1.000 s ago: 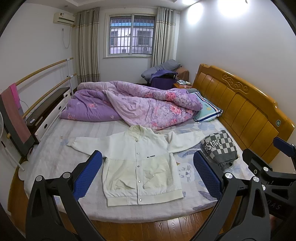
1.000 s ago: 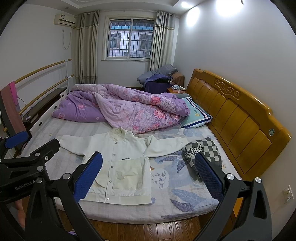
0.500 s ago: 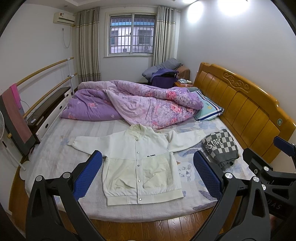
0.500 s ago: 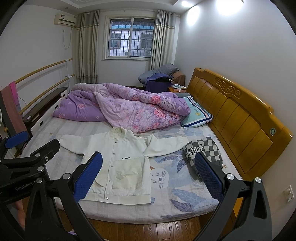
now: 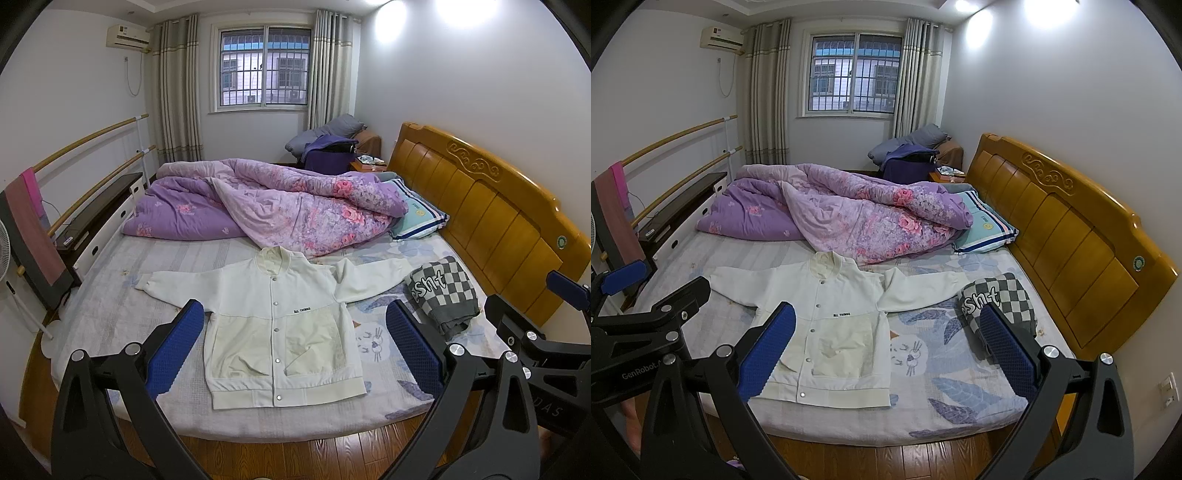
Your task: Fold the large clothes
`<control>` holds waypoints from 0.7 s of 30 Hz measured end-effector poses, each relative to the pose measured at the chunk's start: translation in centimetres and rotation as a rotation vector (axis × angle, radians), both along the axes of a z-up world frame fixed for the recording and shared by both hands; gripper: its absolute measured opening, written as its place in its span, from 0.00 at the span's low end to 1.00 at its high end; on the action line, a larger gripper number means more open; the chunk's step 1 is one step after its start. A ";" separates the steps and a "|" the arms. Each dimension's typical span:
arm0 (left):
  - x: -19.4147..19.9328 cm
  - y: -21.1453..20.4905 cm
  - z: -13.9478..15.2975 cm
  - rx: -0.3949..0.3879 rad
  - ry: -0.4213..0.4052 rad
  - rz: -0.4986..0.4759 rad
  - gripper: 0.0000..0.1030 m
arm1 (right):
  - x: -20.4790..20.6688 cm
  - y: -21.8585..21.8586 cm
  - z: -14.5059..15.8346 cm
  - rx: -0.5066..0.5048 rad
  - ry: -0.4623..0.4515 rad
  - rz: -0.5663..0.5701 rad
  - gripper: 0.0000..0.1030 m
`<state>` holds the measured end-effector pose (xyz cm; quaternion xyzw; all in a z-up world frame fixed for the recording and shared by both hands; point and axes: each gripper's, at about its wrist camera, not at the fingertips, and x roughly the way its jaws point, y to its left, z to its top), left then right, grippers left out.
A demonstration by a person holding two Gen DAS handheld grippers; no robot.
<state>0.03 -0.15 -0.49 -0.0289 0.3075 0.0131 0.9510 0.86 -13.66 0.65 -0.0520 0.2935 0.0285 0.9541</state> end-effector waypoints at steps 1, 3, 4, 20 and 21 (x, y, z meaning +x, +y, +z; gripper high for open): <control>0.0 0.0 0.0 0.001 0.000 0.001 0.95 | 0.1 -0.1 -0.1 0.000 0.001 0.001 0.93; 0.2 0.0 -0.1 0.002 0.001 0.001 0.95 | 0.2 -0.1 -0.2 0.000 0.003 0.002 0.93; 0.2 0.0 -0.2 0.001 0.001 0.002 0.95 | 0.3 -0.2 -0.2 0.001 0.004 0.003 0.93; 0.3 1.0 -2.8 -0.002 0.017 0.011 0.95 | 1.5 -0.9 -1.0 0.002 0.022 0.016 0.93; 0.6 1.0 -2.9 -0.002 0.018 0.011 0.95 | 1.5 -0.9 -1.1 0.002 0.023 0.017 0.93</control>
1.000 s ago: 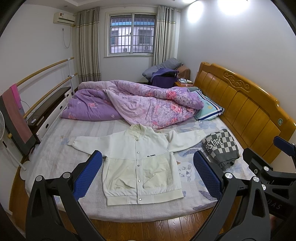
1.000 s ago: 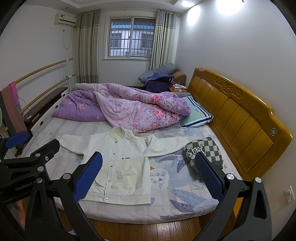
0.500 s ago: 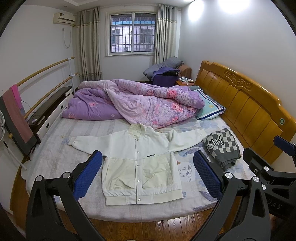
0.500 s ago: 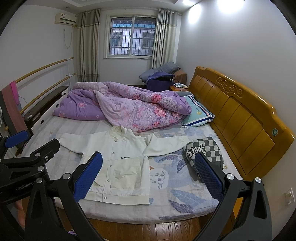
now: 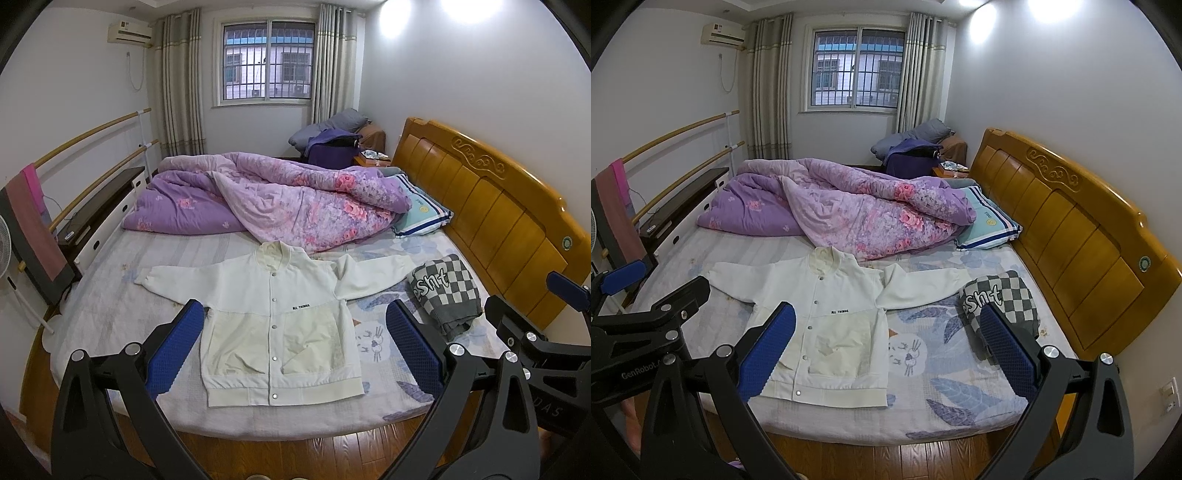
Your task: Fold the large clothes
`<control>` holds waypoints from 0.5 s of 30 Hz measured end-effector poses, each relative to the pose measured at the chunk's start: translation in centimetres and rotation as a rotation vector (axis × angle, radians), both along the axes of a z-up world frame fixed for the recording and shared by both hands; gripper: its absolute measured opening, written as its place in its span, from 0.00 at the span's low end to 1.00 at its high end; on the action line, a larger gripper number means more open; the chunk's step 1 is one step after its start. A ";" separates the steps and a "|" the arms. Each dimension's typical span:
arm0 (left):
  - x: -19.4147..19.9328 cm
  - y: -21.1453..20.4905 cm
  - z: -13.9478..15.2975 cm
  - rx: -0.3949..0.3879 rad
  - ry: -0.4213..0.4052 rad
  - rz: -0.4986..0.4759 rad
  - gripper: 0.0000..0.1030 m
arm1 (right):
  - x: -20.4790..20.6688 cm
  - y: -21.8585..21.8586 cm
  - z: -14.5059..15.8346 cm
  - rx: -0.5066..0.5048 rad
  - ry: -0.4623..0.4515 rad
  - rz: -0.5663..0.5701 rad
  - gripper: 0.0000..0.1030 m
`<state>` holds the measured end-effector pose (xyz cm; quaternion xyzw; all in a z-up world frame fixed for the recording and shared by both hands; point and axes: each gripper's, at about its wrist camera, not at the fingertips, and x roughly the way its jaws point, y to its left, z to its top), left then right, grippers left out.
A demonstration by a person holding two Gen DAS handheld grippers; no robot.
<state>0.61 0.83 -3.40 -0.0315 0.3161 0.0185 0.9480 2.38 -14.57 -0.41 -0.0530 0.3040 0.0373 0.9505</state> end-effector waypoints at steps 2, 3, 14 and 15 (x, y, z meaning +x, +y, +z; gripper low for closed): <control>-0.1 0.1 -0.1 -0.001 0.002 0.000 0.95 | 0.1 0.0 -0.1 -0.001 0.000 0.000 0.93; 0.4 -0.1 0.0 0.000 0.005 0.000 0.95 | 0.1 -0.1 -0.1 0.001 0.002 0.000 0.93; 0.7 -0.4 0.1 0.004 0.014 0.002 0.95 | 0.2 -0.2 0.0 0.000 0.004 0.001 0.93; 0.8 -0.5 0.1 0.005 0.016 0.002 0.95 | 0.2 -0.2 -0.1 0.000 0.005 0.001 0.93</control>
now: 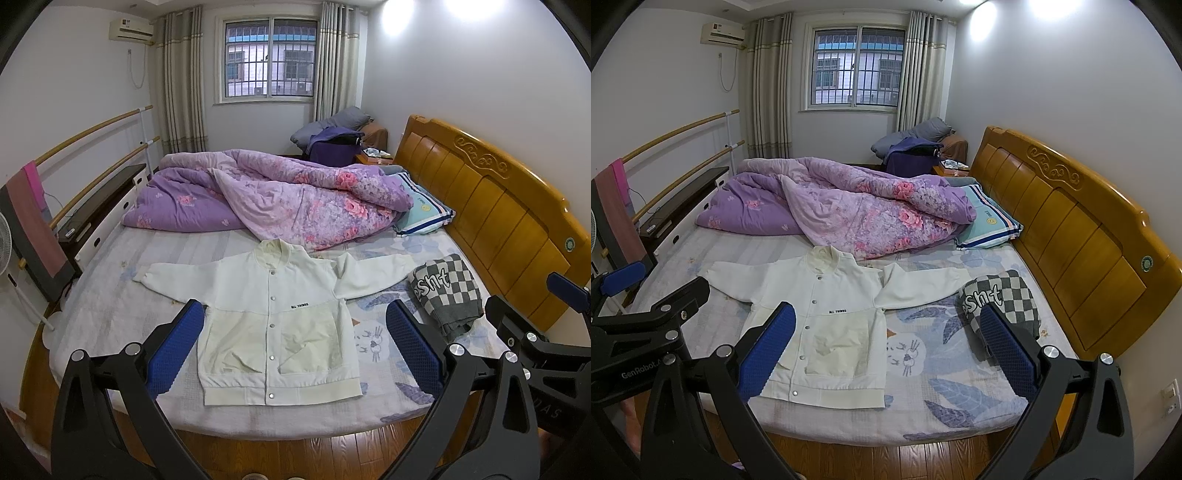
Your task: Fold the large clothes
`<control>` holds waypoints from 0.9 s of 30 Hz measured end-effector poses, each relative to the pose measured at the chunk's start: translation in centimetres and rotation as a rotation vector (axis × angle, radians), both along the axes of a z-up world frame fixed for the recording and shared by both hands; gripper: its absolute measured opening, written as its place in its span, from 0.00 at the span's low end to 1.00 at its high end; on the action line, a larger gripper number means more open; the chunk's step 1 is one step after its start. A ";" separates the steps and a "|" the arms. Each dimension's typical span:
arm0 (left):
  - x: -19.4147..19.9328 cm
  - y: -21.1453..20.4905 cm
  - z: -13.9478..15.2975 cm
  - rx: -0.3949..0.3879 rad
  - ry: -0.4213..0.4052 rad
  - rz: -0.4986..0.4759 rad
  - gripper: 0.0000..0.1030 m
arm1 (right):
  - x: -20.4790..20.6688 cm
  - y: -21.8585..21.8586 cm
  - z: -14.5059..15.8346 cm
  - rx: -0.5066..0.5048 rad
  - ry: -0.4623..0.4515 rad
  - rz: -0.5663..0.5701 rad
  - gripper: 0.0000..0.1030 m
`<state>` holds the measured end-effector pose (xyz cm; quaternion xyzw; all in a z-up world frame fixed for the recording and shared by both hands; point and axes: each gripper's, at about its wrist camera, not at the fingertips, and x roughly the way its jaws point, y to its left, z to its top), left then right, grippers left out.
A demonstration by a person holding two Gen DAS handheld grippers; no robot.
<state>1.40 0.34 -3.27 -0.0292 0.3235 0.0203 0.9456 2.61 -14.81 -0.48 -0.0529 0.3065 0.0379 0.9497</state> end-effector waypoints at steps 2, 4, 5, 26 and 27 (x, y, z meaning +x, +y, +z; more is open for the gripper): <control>-0.1 0.2 -0.2 0.000 0.002 0.002 0.95 | 0.2 -0.2 -0.1 0.001 0.003 0.001 0.93; -0.1 0.2 -0.3 0.000 0.008 0.004 0.95 | 0.4 -0.3 -0.4 0.001 0.005 0.004 0.93; 0.0 0.0 -0.3 0.001 0.011 0.005 0.95 | 0.6 -0.4 -0.5 0.003 0.007 0.004 0.93; 6.0 2.4 -1.1 0.003 0.073 0.004 0.95 | 5.8 2.4 -2.8 -0.006 0.064 -0.001 0.93; 6.6 2.9 -1.2 0.002 0.077 0.000 0.95 | 6.3 2.8 -2.9 -0.006 0.070 -0.005 0.93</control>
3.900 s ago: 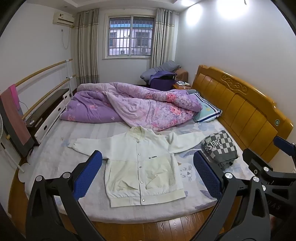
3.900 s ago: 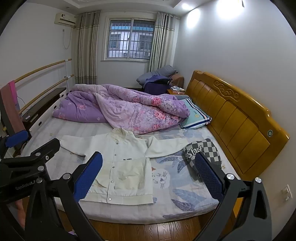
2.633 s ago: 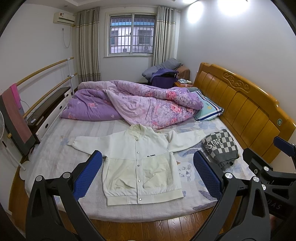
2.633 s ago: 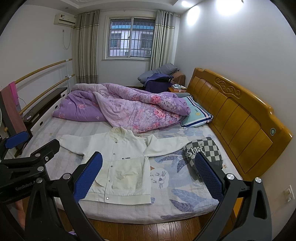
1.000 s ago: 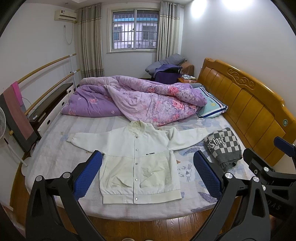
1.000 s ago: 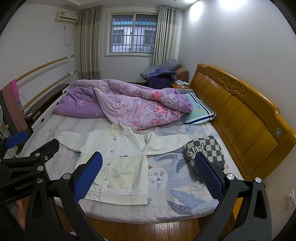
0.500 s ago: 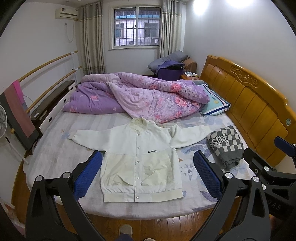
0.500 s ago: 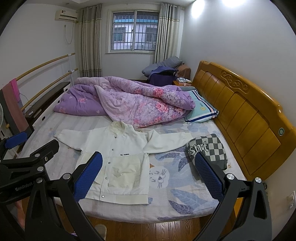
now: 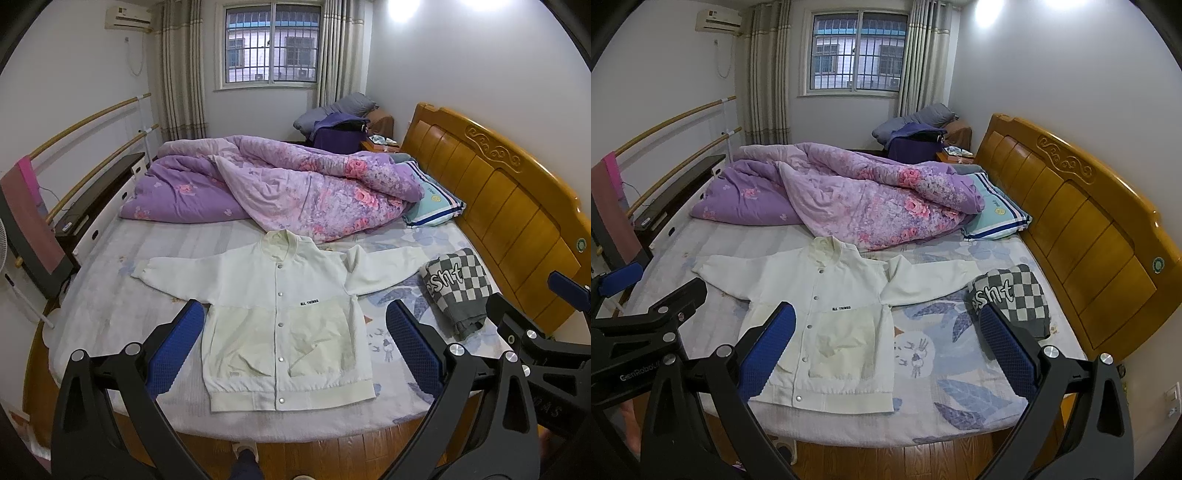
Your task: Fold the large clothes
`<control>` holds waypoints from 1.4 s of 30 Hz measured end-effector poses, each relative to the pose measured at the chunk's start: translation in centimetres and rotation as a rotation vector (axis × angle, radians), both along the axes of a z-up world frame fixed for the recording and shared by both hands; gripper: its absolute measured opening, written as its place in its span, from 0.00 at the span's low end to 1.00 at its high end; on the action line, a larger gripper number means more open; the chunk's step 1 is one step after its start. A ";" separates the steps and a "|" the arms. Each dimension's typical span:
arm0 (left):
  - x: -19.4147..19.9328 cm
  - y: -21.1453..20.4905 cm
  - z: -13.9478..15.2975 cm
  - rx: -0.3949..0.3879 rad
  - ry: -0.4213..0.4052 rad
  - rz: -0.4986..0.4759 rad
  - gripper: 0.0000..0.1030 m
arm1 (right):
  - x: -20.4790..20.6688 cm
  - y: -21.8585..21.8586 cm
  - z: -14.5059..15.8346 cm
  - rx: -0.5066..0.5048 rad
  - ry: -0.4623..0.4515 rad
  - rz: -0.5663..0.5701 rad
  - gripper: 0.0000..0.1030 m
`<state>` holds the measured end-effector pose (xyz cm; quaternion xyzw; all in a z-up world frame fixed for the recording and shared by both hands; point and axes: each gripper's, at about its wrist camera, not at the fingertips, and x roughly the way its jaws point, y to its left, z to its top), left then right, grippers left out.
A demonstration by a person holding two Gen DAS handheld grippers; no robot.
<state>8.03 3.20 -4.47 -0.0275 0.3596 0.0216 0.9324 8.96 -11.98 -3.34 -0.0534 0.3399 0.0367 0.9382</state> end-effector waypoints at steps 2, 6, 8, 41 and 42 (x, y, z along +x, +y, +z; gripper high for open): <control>1.2 1.0 -0.2 0.000 0.011 -0.008 0.95 | 1.0 0.9 -0.3 -0.005 0.012 -0.009 0.93; 4.1 2.9 -0.6 -0.010 0.038 -0.029 0.95 | 3.1 2.5 -0.5 -0.018 0.038 -0.029 0.93; 5.7 4.4 -0.8 -0.021 0.054 -0.039 0.95 | 4.3 3.7 -0.7 -0.024 0.053 -0.040 0.93; 25.0 24.8 -12.4 -0.218 0.257 -0.053 0.95 | 23.4 22.5 -9.9 -0.154 0.293 -0.070 0.93; 25.5 25.5 -13.3 -0.233 0.264 -0.035 0.95 | 24.1 23.4 -10.8 -0.158 0.308 -0.059 0.93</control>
